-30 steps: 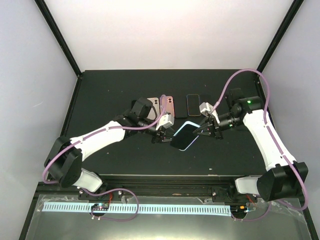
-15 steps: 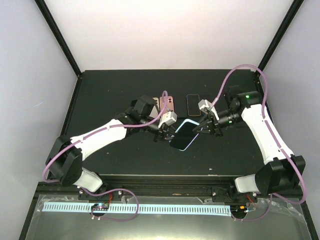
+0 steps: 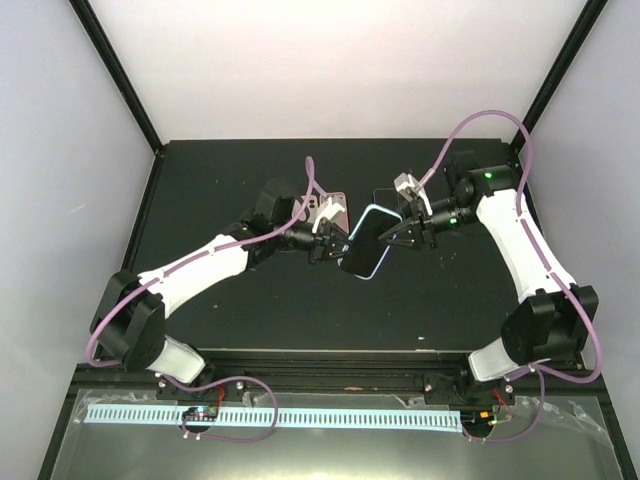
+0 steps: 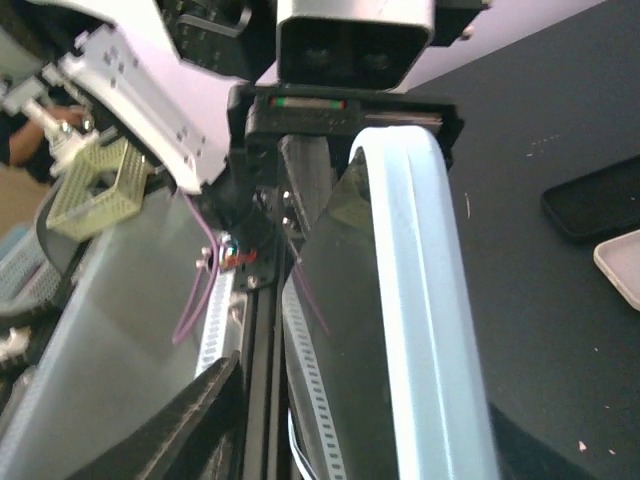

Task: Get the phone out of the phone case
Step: Remove the phone case from the phone.

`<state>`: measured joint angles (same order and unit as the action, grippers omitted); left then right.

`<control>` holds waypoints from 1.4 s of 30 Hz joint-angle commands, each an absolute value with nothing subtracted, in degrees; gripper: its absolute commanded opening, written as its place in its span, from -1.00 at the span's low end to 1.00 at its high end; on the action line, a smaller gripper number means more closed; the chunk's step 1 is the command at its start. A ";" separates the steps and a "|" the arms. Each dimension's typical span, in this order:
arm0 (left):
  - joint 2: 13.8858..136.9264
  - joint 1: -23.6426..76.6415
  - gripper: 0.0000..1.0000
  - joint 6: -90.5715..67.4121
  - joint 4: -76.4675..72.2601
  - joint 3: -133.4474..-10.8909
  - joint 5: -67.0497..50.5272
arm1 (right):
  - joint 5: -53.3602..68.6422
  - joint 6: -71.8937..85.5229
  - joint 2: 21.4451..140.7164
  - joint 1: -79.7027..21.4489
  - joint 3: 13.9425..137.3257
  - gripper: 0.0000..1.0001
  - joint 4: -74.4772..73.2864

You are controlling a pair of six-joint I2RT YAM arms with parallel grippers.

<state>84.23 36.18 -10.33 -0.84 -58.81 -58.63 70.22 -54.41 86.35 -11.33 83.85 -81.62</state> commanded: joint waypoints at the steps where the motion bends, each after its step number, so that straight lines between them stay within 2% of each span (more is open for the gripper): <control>1: 83.37 33.95 -0.97 -20.68 -11.99 -60.03 -56.42 | 71.97 -46.39 86.28 -10.57 87.14 0.03 -74.61; 5: 84.10 32.51 -0.97 -25.59 -14.88 -59.73 -56.43 | 71.00 -42.37 86.41 -8.76 88.94 0.36 -71.09; 10: 85.25 31.13 -0.97 -31.88 -17.64 -59.86 -53.89 | 65.35 -32.70 82.58 -8.24 86.33 0.47 -59.66; 13: 86.09 30.56 -0.97 -38.92 -18.49 -60.16 -49.45 | 57.00 -22.87 76.43 -8.26 78.80 0.49 -44.16; 17: 87.51 29.87 -0.97 -46.69 -19.00 -61.28 -45.98 | 45.10 -18.40 66.86 -9.95 68.55 0.53 -25.60; 24: 90.68 29.60 -0.97 -53.95 -11.50 -65.73 -38.31 | 26.32 -16.60 63.14 -17.12 62.88 0.51 -16.60; 31: 92.43 29.78 -0.97 -59.51 -5.91 -69.16 -30.91 | 20.50 -17.07 64.79 -22.63 60.64 0.46 -13.68; 42: 93.60 30.84 -0.97 -67.70 -4.57 -69.86 -27.70 | 12.32 -25.96 68.96 -29.60 58.96 0.29 -8.90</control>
